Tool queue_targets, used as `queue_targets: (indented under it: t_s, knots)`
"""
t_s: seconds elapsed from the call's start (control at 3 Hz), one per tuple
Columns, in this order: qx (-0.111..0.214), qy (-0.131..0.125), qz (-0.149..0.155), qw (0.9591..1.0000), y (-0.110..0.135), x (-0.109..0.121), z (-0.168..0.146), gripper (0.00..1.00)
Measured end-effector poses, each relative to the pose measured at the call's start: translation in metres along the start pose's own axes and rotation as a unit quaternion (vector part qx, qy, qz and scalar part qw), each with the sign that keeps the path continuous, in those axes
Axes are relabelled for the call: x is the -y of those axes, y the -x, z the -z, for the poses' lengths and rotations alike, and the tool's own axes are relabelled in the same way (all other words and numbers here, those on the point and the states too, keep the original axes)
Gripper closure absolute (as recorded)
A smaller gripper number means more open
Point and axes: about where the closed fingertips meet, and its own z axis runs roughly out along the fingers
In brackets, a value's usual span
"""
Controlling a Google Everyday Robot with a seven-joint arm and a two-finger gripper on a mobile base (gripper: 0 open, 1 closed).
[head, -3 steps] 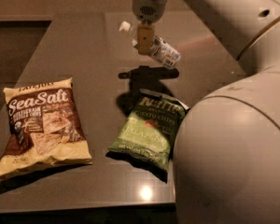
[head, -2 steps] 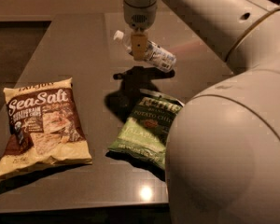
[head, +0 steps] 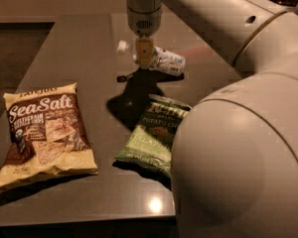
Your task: Knock blue plastic bottle over
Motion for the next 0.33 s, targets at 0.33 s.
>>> queue_targets:
  t_s: [0.33]
  knots:
    - [0.001,-0.001,0.0,1.0,0.0006,0.0008,-0.001,0.0]
